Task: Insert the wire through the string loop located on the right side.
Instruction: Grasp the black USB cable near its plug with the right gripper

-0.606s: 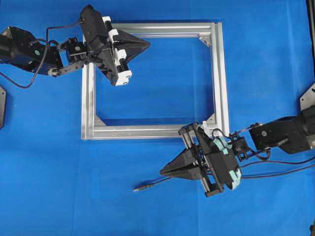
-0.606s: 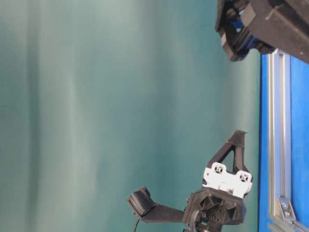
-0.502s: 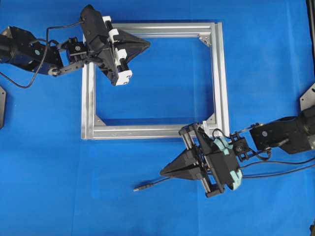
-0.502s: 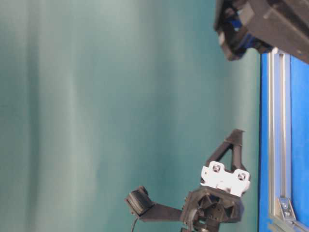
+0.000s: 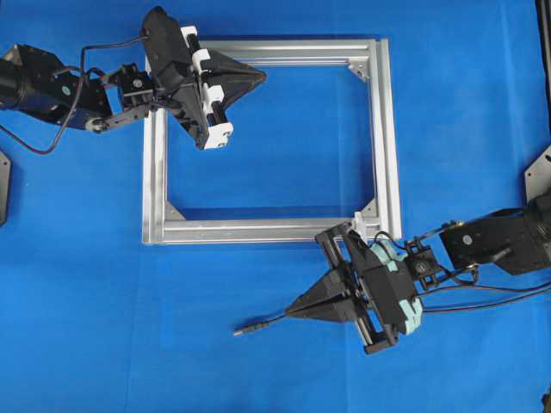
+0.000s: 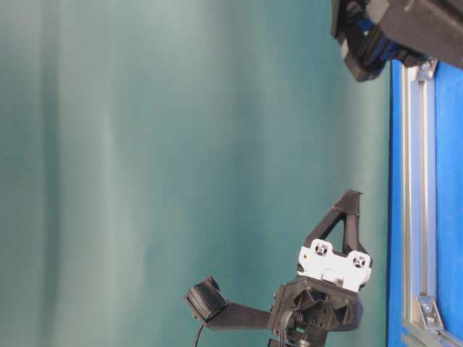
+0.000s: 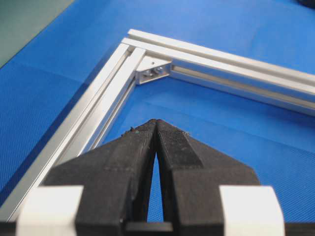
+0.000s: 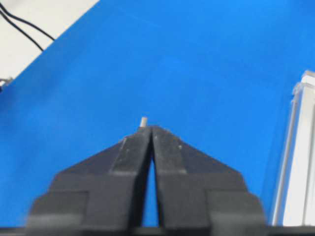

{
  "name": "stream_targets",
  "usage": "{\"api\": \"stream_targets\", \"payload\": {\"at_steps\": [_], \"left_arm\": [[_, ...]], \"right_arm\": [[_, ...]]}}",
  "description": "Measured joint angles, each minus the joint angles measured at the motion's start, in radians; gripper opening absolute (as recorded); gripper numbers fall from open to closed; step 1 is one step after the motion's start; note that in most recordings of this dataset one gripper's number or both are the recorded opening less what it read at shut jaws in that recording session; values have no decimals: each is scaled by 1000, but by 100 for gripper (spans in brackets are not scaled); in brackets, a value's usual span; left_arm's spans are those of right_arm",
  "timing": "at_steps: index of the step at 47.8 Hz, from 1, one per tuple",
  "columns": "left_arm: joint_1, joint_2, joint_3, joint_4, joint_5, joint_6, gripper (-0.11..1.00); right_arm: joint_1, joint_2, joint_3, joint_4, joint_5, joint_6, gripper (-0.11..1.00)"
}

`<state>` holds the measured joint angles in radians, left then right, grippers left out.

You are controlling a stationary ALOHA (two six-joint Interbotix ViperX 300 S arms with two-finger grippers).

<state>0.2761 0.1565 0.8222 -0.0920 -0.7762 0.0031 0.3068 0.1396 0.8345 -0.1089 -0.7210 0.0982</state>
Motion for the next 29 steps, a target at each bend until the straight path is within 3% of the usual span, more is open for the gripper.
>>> {"api": "stream_targets", "payload": {"at_steps": [13,19,29], "left_arm": [[-2,-2,0,0,2,0,0],[-3,0,0,0,2,-2,0],[-8,0,0,0,2,0,0]], "right_arm": [[11,0,-6,40,2,14,83],[18,2,-6,58,6,14,75],[38,54,-29,110,20,14,77]]}}
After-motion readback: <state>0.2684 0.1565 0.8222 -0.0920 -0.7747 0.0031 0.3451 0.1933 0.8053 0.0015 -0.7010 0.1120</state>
